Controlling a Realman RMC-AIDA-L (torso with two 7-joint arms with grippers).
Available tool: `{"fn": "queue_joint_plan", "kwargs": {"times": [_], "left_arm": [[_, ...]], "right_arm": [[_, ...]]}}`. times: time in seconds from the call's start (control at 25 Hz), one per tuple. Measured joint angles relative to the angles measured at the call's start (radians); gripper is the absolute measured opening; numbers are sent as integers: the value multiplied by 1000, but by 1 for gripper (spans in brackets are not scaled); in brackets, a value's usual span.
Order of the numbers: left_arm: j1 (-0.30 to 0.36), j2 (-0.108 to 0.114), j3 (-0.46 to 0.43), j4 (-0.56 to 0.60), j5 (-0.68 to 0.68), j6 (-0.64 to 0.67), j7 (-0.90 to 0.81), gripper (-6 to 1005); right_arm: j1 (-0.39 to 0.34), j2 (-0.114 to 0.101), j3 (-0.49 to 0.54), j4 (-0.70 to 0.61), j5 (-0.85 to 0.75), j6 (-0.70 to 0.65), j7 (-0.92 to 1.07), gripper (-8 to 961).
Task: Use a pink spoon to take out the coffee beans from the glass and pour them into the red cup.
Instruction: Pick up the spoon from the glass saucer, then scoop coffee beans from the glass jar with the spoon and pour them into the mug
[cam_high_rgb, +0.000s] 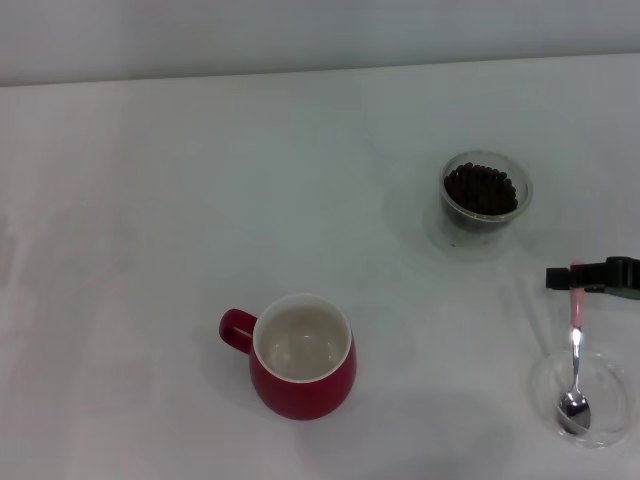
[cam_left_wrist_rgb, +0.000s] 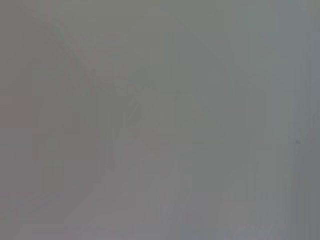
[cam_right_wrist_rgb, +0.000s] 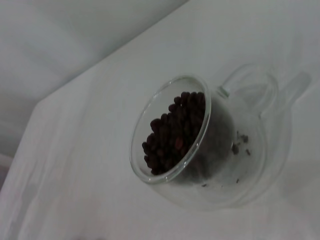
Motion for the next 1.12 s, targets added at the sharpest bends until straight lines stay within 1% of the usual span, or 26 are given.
{"fn": "queue_joint_plan", "kwargs": {"times": [0.2, 0.36, 0.52, 0.6, 0.76, 0.84, 0.92, 1.04, 1.12], "left_arm": [[-2, 0, 0, 2, -1, 0, 0, 666], [-2, 0, 0, 3, -2, 0, 0, 665], [-2, 0, 0, 4, -2, 0, 0, 665], [-4, 0, 0, 4, -2, 0, 0, 665], [-6, 0, 0, 5, 0, 0, 0, 665], [-7, -1, 0, 5, 1, 0, 0, 665], [-7, -2, 1, 6, 2, 1, 0, 665], [-8, -2, 5, 7, 3, 1, 0, 665], [-9, -2, 6, 8, 4, 1, 0, 665]], "right_arm": [[-7, -8, 40, -12, 3, -15, 5, 152], [-9, -14, 105, -16, 4, -37, 5, 152], [-11, -14, 187, -28, 4, -44, 1, 152], [-18, -6, 242, -56, 5, -52, -1, 152], [-31, 26, 341, -137, 5, -57, -2, 152], [-32, 50, 399, -170, 5, -56, -7, 152], [-29, 90, 465, -213, 5, -53, -29, 152], [-14, 143, 503, -279, 5, -48, -79, 152], [2, 169, 504, -309, 5, -44, -123, 152]]}}
